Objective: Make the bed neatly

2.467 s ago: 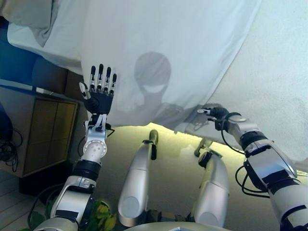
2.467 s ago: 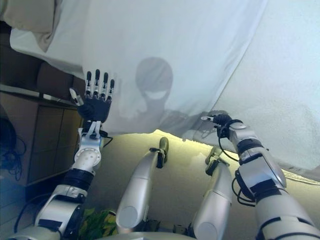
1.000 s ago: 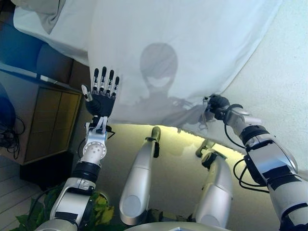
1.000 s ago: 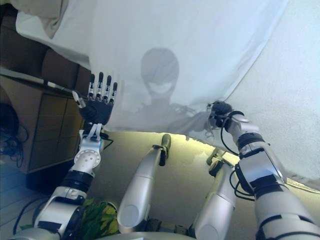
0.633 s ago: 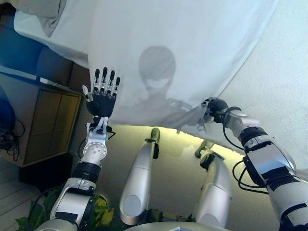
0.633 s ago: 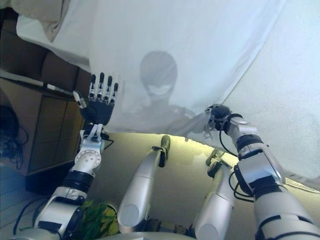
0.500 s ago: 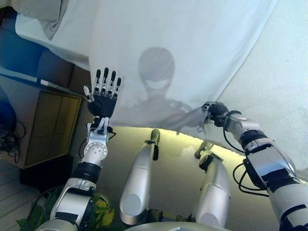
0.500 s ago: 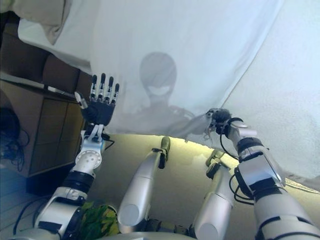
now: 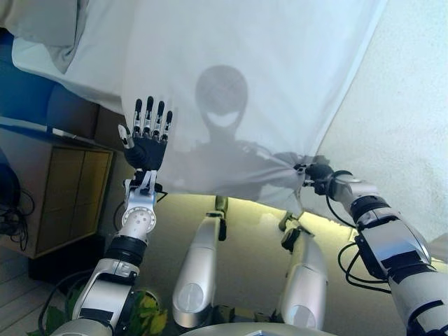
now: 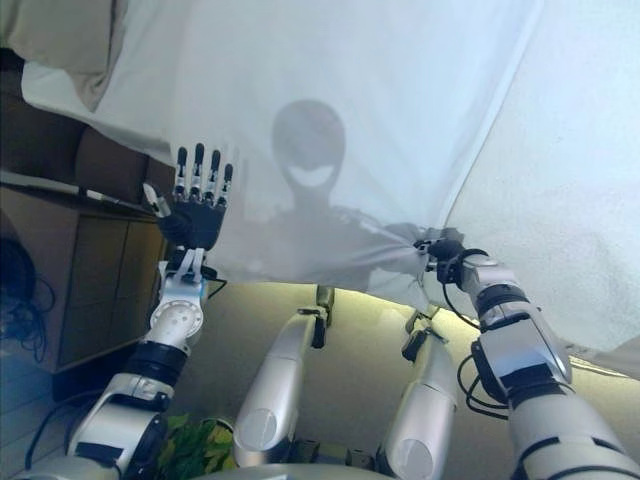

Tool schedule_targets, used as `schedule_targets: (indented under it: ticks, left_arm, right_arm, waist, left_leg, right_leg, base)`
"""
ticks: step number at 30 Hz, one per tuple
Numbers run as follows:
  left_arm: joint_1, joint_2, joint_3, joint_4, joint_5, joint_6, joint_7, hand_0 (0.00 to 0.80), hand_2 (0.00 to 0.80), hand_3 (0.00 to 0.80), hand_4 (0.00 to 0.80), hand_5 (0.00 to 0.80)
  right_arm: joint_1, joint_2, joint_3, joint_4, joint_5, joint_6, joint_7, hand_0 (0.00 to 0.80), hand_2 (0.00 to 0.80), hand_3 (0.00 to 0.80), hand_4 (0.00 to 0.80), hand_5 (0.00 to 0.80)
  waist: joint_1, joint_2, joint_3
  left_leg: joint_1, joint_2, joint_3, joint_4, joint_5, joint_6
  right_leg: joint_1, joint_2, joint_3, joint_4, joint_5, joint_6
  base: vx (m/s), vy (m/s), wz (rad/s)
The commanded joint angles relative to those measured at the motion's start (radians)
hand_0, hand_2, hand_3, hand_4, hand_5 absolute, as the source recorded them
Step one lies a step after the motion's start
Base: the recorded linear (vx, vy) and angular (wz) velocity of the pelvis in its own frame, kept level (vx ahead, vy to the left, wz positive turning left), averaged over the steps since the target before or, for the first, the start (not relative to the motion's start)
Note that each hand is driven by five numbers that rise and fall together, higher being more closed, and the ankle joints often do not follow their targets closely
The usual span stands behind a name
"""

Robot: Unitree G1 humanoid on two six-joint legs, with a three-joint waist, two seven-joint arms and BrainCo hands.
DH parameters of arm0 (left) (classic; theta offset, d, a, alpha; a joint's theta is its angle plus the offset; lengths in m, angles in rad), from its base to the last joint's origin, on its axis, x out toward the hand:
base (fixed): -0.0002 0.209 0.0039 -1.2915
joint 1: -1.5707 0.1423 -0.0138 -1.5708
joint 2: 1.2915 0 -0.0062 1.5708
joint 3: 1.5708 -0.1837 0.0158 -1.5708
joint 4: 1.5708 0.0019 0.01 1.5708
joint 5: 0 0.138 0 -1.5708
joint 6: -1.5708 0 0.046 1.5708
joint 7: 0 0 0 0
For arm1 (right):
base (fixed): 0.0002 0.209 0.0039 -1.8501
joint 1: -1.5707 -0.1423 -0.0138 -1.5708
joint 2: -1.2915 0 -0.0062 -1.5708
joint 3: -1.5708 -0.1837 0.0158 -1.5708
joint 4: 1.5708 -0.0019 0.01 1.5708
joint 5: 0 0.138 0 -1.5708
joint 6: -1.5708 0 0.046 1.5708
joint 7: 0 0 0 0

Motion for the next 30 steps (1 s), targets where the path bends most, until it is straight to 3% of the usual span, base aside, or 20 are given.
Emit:
schedule_targets:
  ticks: [1,2,4,5,8,9,10,14,15,16,20,30]
  left_arm:
    - [-0.001,0.003,0.035,-0.097,-0.007,-0.036,0.009,0.0,0.0,0.0,0.0,0.0]
    - [-0.005,0.004,0.037,-0.101,-0.005,-0.036,0.012,0.0,0.0,0.0,0.0,0.0]
    - [0.007,0.003,0.036,-0.092,-0.008,-0.036,0.01,0.0,0.0,0.0,0.0,0.0]
    - [-0.001,0.007,0.039,-0.091,-0.011,-0.038,0.009,0.0,0.0,0.0,0.0,0.0]
    - [-0.004,0.007,0.035,-0.098,-0.011,-0.051,0.005,0.0,0.0,0.0,0.0,0.0]
    - [0.005,0.007,0.031,-0.103,-0.009,-0.054,0.003,0.0,0.0,0.0,0.0,0.0]
    - [0.008,0.008,0.028,-0.113,-0.007,-0.058,0.002,0.0,0.0,0.0,0.0,0.0]
    - [0.012,0.011,0.019,-0.156,-0.006,-0.079,0.022,0.0,0.0,0.0,0.0,0.0]
    - [0.002,0.015,0.024,-0.166,-0.008,-0.079,0.032,0.0,0.0,0.0,0.0,0.0]
    - [0.006,0.017,0.023,-0.171,-0.009,-0.076,0.044,0.0,0.0,0.0,0.0,0.0]
    - [0.0,0.035,0.037,-0.19,-0.015,-0.062,0.075,0.0,0.0,0.0,0.0,0.0]
    - [0.009,0.092,0.09,-0.157,-0.016,-0.029,0.089,0.0,0.0,0.0,0.0,0.0]
  right_arm:
    - [0.153,-0.012,0.063,0.098,-0.109,0.123,0.002,0.8,0.8,0.8,0.8,0.8]
    - [0.148,-0.013,0.061,0.095,-0.118,0.126,0.003,0.8,0.8,0.8,0.8,0.8]
    - [0.159,-0.005,0.074,0.091,-0.154,0.137,-0.009,0.8,0.8,0.8,0.8,0.8]
    - [0.151,-0.006,0.078,0.085,-0.165,0.141,-0.018,0.8,0.8,0.8,0.8,0.8]
    - [0.146,-0.008,0.09,0.074,-0.163,0.135,-0.074,0.8,0.8,0.8,0.8,0.8]
    - [0.15,-0.007,0.092,0.068,-0.164,0.14,-0.096,0.565,0.565,0.565,0.565,0.565]
    - [0.148,-0.009,0.09,0.062,-0.16,0.143,-0.122,0.0,0.0,0.0,0.0,0.0]
    - [0.145,-0.017,0.07,0.039,-0.146,0.149,-0.178,0.0,0.0,0.0,0.0,0.0]
    - [0.138,-0.023,0.066,0.031,-0.151,0.151,-0.18,0.0,0.0,0.0,0.0,0.0]
    - [0.147,-0.024,0.067,0.029,-0.152,0.156,-0.172,0.0,0.0,0.0,0.0,0.0]
    - [0.164,-0.038,0.067,0.011,-0.136,0.168,-0.143,0.0,0.0,0.0,0.0,0.0]
    - [0.239,-0.059,0.05,-0.028,-0.123,0.19,-0.086,0.0,0.0,0.0,0.0,0.0]
  waist:
    - [0.003,0.039,0.011]
    - [0.002,0.039,0.011]
    - [-0.004,0.04,0.011]
    - [-0.008,0.04,0.011]
    - [-0.016,0.041,0.011]
    - [-0.016,0.042,0.011]
    - [-0.017,0.044,0.011]
    - [-0.021,0.047,0.011]
    - [-0.024,0.046,0.011]
    - [-0.024,0.045,0.011]
    - [-0.028,0.035,0.011]
    - [-0.033,-0.023,0.011]
  left_leg:
    - [0.001,-0.042,0.009,-0.129,0.073,0.019]
    - [-0.018,-0.041,0.017,-0.136,0.1,0.026]
    - [0.007,-0.04,0.018,-0.142,0.077,0.017]
    - [-0.014,-0.038,0.03,-0.156,0.109,0.023]
    - [-0.012,-0.037,0.041,-0.187,0.123,0.02]
    - [0.014,-0.039,0.036,-0.192,0.098,0.012]
    - [0.016,-0.041,0.038,-0.201,0.101,0.013]
    - [0.022,-0.047,0.044,-0.205,0.098,0.015]
    - [0.003,-0.047,0.056,-0.206,0.12,0.022]
    - [0.03,-0.048,0.051,-0.197,0.089,0.015]
    - [0.043,-0.043,0.059,-0.176,0.075,0.016]
    - [0.174,-0.02,0.078,-0.14,0.03,0.012]
  right_leg:
    - [-0.001,0.036,0.037,0.044,-0.061,0.062]
    - [-0.016,0.035,0.025,0.029,-0.034,0.051]
    - [0.002,0.038,0.043,0.018,-0.046,0.069]
    - [-0.016,0.037,0.034,-0.007,-0.011,0.06]
    - [-0.018,0.041,0.041,-0.051,0.013,0.068]
    - [0.001,0.045,0.053,-0.052,-0.007,0.081]
    - [0.003,0.046,0.053,-0.06,-0.003,0.083]
    - [0.007,0.046,0.057,-0.068,0.003,0.082]
    - [-0.006,0.042,0.045,-0.079,0.027,0.07]
    - [0.018,0.043,0.056,-0.067,-0.001,0.081]
    - [0.038,0.04,0.053,-0.059,-0.007,0.077]
    - [0.203,0.045,0.036,-0.072,-0.03,0.069]
  base:
    - [-0.064,0.02,-0.02]
    - [0.018,0.012,-0.05]
    - [0.026,0.024,-0.06]
    - [-0.057,0.036,-0.06]
    - [-0.011,0.036,-0.1]
    - [0.051,0.039,-0.05]
    - [0.052,0.042,-0.07]
    - [-0.049,0.059,-0.1]
    - [-0.023,0.036,-0.09]
    - [-0.019,0.022,-0.09]
    - [-0.005,-0.018,-0.08]
    - [-0.028,-0.064,-0.05]
